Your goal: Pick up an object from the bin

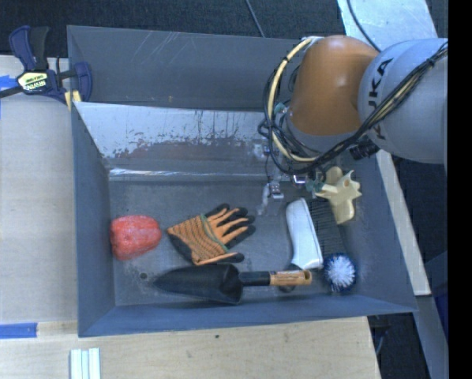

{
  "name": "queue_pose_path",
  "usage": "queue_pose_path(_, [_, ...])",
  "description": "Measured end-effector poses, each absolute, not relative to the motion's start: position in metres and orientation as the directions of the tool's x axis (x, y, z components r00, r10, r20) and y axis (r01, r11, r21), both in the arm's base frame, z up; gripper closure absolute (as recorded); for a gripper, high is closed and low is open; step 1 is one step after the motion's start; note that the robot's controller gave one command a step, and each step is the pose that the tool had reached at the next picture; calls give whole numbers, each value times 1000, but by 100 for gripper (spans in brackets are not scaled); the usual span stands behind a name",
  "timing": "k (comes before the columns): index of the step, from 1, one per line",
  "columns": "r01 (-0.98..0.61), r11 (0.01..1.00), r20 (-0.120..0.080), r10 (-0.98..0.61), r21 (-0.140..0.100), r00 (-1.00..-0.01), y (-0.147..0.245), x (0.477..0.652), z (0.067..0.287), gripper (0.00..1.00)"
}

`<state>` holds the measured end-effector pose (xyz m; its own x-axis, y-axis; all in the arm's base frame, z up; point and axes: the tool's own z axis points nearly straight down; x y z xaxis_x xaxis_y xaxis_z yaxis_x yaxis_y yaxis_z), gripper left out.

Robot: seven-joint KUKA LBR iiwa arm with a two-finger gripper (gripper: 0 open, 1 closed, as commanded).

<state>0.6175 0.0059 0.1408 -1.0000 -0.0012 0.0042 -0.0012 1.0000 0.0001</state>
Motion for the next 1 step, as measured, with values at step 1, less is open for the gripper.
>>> queue_pose_path(1, [-1, 1000, -4, -1, 0, -1000, 6, 619, 145, 0])
